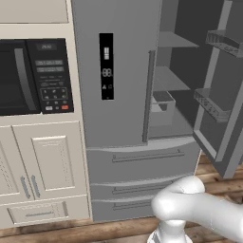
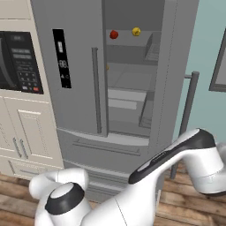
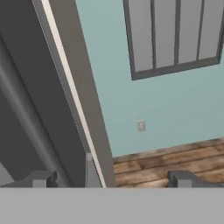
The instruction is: Place the bell pepper in the correct fridge rack based on whether it is a fruit or vegetable. Finally, close the fridge door.
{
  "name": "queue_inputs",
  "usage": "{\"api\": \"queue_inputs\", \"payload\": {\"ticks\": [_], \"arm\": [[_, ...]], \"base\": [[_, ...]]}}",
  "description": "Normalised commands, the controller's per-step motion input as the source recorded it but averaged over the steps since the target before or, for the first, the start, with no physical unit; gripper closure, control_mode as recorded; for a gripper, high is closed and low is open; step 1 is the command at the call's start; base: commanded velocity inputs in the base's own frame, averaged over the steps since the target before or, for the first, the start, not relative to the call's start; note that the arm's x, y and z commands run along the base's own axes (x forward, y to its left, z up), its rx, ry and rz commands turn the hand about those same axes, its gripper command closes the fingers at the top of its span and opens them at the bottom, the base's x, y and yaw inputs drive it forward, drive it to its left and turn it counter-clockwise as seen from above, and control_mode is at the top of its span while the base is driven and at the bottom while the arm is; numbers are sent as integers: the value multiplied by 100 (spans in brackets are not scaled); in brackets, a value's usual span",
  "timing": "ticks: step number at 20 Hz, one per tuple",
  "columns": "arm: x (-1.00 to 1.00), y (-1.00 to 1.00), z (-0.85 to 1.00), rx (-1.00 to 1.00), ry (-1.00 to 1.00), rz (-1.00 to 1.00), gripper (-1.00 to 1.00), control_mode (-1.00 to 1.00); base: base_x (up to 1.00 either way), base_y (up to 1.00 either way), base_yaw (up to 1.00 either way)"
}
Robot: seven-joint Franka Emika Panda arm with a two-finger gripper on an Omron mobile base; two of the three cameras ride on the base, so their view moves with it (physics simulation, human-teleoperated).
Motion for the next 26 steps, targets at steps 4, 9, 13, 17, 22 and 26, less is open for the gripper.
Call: {"api": "queue_inputs", "payload": {"ticks": [4, 9, 13, 17, 22, 26], "arm": [[39, -10, -23, 0, 0, 5, -100, -100], [61, -1, -32, 0, 0, 3, -100, -100], [74, -20, -29, 3, 0, 4, -100, -100], [58, -22, -20, 3, 0, 5, -100, -100], [38, -7, -11, 4, 0, 9, -100, -100], [25, 8, 0, 5, 2, 10, -100, -100]], "base": [[0, 0, 0], [0, 0, 0], [0, 0, 0], [0, 0, 0], [0, 0, 0], [0, 0, 0]]}}
